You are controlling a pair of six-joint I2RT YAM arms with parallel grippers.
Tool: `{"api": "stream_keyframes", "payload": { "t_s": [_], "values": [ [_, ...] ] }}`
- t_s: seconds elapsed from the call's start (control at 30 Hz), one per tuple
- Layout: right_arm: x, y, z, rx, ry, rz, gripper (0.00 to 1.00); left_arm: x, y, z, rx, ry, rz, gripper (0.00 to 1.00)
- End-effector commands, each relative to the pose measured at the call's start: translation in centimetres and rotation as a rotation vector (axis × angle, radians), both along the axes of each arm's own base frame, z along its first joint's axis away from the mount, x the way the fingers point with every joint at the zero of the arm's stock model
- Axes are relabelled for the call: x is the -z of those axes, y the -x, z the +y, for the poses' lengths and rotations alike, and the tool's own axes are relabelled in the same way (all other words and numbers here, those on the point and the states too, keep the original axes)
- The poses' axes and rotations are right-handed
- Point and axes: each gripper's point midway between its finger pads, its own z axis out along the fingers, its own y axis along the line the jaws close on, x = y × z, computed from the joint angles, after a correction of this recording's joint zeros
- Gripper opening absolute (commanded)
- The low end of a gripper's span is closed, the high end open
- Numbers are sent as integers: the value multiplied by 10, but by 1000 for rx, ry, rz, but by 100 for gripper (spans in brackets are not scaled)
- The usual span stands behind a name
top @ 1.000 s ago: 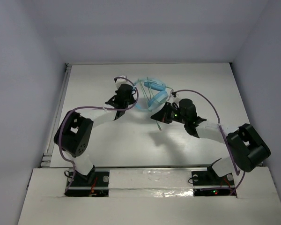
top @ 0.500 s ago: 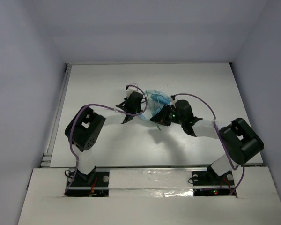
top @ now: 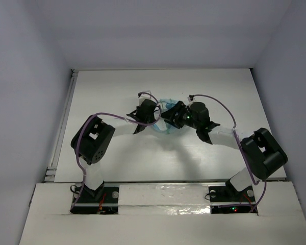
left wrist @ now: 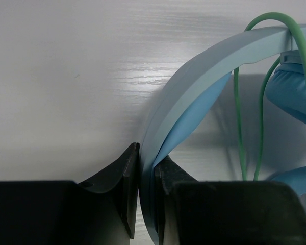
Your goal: Wrap the headphones
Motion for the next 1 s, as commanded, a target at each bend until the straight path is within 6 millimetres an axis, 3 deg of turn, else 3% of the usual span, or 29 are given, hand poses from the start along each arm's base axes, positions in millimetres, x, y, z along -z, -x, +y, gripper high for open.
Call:
{"api": "stream_keyframes", "payload": {
  "t_s": [0.0, 0.13, 0.27, 0.3, 0.37, 0.4, 0.43, 0.47, 0.5, 0.53, 0.6, 0.63, 0.77, 0.87, 0.9, 0.93, 0.97],
  "values": [
    [-61, -18, 5, 47, -77, -152, 65, -26, -12, -24, 40, 73, -50, 0],
    [-86, -25, -6, 100, -29, -234, 67, -23, -12, -26, 49, 56, -23, 0],
    [-111, -20, -38, 206, 65, -310, 66, -26, -19, -28, 63, 44, -5, 1],
    [-116, -19, -46, 224, 104, -346, 66, -26, -19, -29, 68, 37, 0, 10],
    [-124, -16, -66, 288, 166, -376, 66, -29, -23, -26, 70, 21, 5, 18],
    [-144, -8, -77, 302, 184, -444, 63, -29, -23, -26, 76, 17, 9, 26],
    [-145, -4, -86, 323, 214, -452, 60, -28, -25, -22, 74, 9, 18, 29],
    [-150, 0, -94, 343, 229, -467, 54, -31, -28, -21, 77, 16, 18, 32],
    [-148, 5, -102, 356, 258, -480, 24, -30, -26, -24, 92, 23, 30, 36],
    [-163, 15, -113, 382, 249, -519, 9, -29, -29, -20, 88, 25, 41, 46],
    [-160, 23, -122, 387, 285, -536, 0, -32, -33, -19, 94, 28, 45, 58],
    [-160, 29, -134, 424, 298, -532, 0, -34, -35, -19, 98, 16, 44, 61],
    [-151, 39, -150, 459, 336, -544, 0, -33, -43, -13, 78, -13, 47, 69],
    [-146, 39, -155, 461, 376, -549, 0, -29, -42, -4, 56, -25, 61, 84],
    [-144, 39, -156, 461, 394, -555, 0, -33, -42, -2, 48, -21, 47, 99],
    [-143, 39, -159, 471, 408, -554, 1, -50, -43, -2, 42, 6, 8, 99],
    [-139, 38, -161, 476, 424, -548, 3, -53, -37, 1, 40, 13, 0, 99]
  ]
}}
